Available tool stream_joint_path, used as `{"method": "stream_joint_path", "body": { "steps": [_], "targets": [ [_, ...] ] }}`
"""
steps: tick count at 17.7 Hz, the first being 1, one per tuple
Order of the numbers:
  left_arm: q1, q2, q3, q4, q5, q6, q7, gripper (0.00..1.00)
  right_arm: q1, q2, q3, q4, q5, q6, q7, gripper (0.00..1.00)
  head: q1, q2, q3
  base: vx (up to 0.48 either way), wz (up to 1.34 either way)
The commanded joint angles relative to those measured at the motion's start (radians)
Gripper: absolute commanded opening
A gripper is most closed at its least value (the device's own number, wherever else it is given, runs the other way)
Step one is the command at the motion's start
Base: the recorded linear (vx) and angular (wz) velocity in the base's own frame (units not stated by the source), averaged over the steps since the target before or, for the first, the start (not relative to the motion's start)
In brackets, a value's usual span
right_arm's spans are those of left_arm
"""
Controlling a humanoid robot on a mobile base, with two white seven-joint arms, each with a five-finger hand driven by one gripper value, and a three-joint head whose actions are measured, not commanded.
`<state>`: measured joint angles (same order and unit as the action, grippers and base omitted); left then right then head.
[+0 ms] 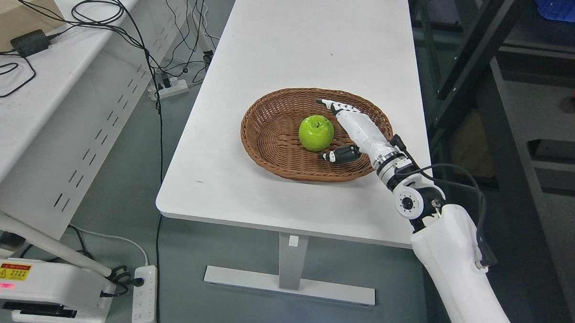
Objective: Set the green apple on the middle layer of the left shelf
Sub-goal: 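Close the right hand around the green apple in the wicker basket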
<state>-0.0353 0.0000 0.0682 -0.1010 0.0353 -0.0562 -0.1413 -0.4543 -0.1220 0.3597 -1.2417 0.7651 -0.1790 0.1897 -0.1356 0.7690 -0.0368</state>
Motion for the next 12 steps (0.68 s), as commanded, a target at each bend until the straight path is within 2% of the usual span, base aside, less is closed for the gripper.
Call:
{"method": "stream_joint_path", "body": {
  "steps": [1, 4, 7, 8, 12],
  "targets": [
    [0.000, 0.017, 0.001, 0.000, 0.000, -0.001, 0.000, 1.00, -0.053, 0.050, 0.088, 0.205, 0.046, 0.001, 0.011, 1.00, 0.0000, 0.000, 0.000, 0.000, 0.00],
    [0.000, 0.017, -0.002, 0.000, 0.000, -0.001, 0.000, 1.00, -0.081, 0.054, 0.079, 0.228, 0.056, 0.004, 0.008, 0.96, 0.0000, 0.000, 0.000, 0.000, 0.00],
    [0.000, 0.017, 0.001, 0.000, 0.000, -0.001, 0.000, 1.00, -0.095, 0.053, 0.074, 0.228, 0.056, 0.038, -0.001, 0.75, 0.0000, 0.000, 0.000, 0.000, 0.00],
    [0.000, 0.017, -0.002, 0.000, 0.000, -0.001, 0.000, 1.00, -0.095, 0.053, 0.068, 0.228, 0.056, 0.038, -0.001, 0.61, 0.0000, 0.000, 0.000, 0.000, 0.00],
    [0.000, 0.017, 0.001, 0.000, 0.000, -0.001, 0.000, 1.00, -0.089, 0.054, 0.029, 0.225, 0.045, 0.030, -0.001, 0.30, 0.0000, 0.000, 0.000, 0.000, 0.00]
  ]
}}
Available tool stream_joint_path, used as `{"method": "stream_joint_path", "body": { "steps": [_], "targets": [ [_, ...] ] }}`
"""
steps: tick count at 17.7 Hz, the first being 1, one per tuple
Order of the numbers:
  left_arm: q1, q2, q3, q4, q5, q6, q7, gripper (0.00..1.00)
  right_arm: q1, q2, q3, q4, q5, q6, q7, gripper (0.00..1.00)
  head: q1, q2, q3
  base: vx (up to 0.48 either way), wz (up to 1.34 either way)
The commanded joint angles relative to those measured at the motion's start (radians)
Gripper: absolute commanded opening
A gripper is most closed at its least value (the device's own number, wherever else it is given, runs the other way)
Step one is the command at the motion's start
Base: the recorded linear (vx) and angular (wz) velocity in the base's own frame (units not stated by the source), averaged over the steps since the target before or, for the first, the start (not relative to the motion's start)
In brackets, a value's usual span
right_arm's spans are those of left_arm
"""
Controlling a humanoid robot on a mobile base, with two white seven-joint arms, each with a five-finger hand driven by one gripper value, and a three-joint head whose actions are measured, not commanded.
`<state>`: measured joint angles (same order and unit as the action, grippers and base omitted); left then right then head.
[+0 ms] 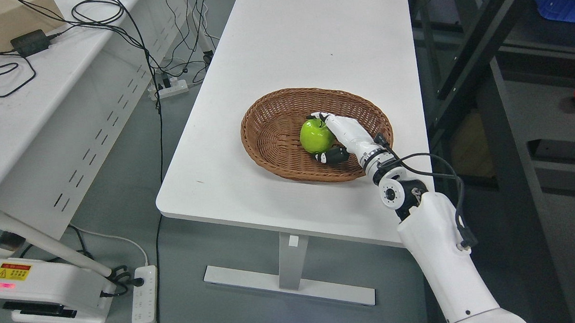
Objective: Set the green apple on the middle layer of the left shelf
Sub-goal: 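Lift the green apple out of the basket with the right hand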
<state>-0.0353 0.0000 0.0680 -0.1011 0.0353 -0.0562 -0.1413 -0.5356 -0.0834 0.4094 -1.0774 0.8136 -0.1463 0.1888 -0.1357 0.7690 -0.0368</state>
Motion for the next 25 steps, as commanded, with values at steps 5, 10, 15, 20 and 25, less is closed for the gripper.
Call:
{"method": "stream_joint_path", "body": {
  "steps": [5, 10, 15, 20, 25],
  "targets": [
    [0.000, 0.017, 0.001, 0.000, 0.000, -0.001, 0.000, 1.00, 0.025, -0.016, -0.144, -0.074, -0.007, -0.010, -0.002, 0.00, 0.0000, 0.000, 0.000, 0.000, 0.00],
    [0.000, 0.017, 0.001, 0.000, 0.000, -0.001, 0.000, 1.00, 0.181, -0.107, -0.270, -0.315, -0.011, -0.001, -0.266, 0.00, 0.0000, 0.000, 0.000, 0.000, 0.00],
    [0.000, 0.017, 0.001, 0.000, 0.000, -0.001, 0.000, 1.00, 0.383, -0.102, -0.389, -0.564, -0.063, -0.009, -0.322, 0.00, 0.0000, 0.000, 0.000, 0.000, 0.00],
    [0.000, 0.017, 0.001, 0.000, 0.000, -0.001, 0.000, 1.00, 0.500, -0.044, -0.431, -0.645, -0.105, -0.025, -0.331, 0.00, 0.0000, 0.000, 0.000, -0.006, 0.00],
    [0.000, 0.017, 0.001, 0.000, 0.000, -0.001, 0.000, 1.00, 0.532, 0.002, -0.428, -0.645, -0.103, -0.039, -0.330, 0.00, 0.0000, 0.000, 0.000, -0.020, 0.00]
  ]
}}
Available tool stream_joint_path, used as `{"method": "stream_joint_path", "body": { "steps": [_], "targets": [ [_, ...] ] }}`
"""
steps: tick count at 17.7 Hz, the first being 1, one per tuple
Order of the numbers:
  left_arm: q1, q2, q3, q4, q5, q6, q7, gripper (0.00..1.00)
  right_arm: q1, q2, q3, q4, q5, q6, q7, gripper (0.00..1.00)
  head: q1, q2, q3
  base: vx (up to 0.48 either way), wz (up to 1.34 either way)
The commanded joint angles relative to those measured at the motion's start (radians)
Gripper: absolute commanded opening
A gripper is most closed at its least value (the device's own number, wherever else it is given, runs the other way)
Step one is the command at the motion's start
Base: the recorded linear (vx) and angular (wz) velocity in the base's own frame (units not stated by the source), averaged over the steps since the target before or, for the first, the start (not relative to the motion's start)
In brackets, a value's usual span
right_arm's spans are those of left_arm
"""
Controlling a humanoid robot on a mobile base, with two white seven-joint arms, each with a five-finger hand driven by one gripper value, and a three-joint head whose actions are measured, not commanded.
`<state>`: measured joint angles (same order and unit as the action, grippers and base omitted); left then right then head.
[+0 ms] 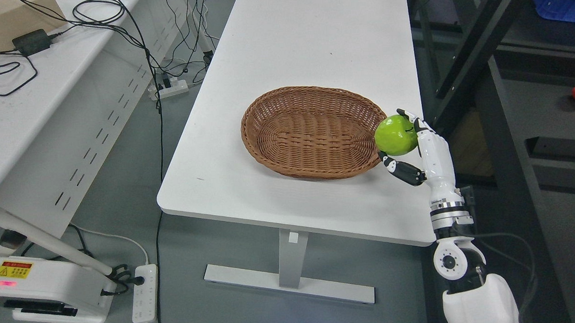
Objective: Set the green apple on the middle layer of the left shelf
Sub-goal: 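Lift the green apple out of the basket with the right hand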
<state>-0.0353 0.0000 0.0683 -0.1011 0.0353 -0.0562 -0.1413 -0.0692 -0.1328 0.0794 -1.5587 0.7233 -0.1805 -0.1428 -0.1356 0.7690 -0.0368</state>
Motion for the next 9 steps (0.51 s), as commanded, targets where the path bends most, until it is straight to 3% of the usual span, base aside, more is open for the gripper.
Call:
{"method": "stream_joint_path", "body": {
  "steps": [1, 9],
  "targets": [
    [0.000, 0.017, -0.002, 0.001, 0.000, -0.001, 0.000, 1.00, 0.075, 0.064, -0.093, -0.164, -0.013, -0.005, 0.002, 0.00, 0.0000, 0.000, 0.000, -0.029, 0.00],
    [0.000, 0.017, 0.001, 0.001, 0.000, -0.001, 0.000, 1.00, 0.101, 0.099, -0.090, -0.164, -0.015, -0.005, 0.000, 0.00, 0.0000, 0.000, 0.000, -0.065, -0.02]
  ]
}}
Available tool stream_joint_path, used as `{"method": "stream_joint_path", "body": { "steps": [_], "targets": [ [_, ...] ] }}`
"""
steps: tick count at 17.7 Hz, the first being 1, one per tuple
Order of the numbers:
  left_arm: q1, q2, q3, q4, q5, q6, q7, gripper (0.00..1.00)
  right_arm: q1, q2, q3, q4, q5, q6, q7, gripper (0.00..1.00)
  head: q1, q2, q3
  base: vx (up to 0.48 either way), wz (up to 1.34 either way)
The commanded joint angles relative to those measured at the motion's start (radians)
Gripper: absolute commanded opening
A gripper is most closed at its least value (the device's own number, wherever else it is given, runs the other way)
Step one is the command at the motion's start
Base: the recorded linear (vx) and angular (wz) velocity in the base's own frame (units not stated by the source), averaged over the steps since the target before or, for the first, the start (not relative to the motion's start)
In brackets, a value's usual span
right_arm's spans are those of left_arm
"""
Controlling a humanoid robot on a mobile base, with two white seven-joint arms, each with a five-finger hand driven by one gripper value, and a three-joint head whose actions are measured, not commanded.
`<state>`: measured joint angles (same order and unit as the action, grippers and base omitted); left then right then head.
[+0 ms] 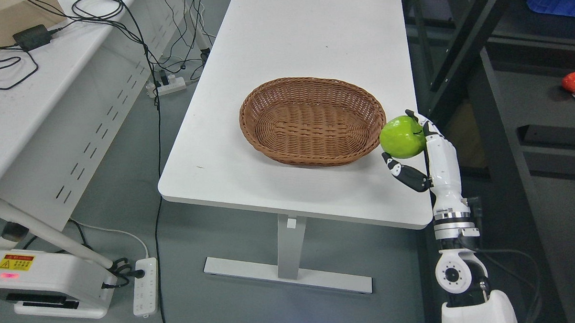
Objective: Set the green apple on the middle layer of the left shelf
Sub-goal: 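Lift the green apple out of the basket with the right hand, then hold the apple in the right hand while turning toward the black shelf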
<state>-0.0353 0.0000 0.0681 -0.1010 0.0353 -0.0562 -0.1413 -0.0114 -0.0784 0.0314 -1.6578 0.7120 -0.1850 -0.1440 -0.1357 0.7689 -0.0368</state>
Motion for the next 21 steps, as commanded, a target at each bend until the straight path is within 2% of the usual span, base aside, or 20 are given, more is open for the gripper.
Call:
{"method": "stream_joint_path", "body": {
  "steps": [1, 21],
  "targets": [
    [0.000, 0.017, 0.001, 0.000, 0.000, -0.001, 0.000, 1.00, 0.045, 0.045, -0.042, -0.065, -0.002, -0.001, 0.001, 0.00, 0.0000, 0.000, 0.000, -0.114, -0.05],
    [0.000, 0.017, -0.002, 0.000, 0.000, -0.001, 0.000, 1.00, 0.076, 0.061, -0.038, -0.063, -0.003, -0.001, 0.003, 0.00, 0.0000, 0.000, 0.000, -0.103, -0.06]
  ]
}}
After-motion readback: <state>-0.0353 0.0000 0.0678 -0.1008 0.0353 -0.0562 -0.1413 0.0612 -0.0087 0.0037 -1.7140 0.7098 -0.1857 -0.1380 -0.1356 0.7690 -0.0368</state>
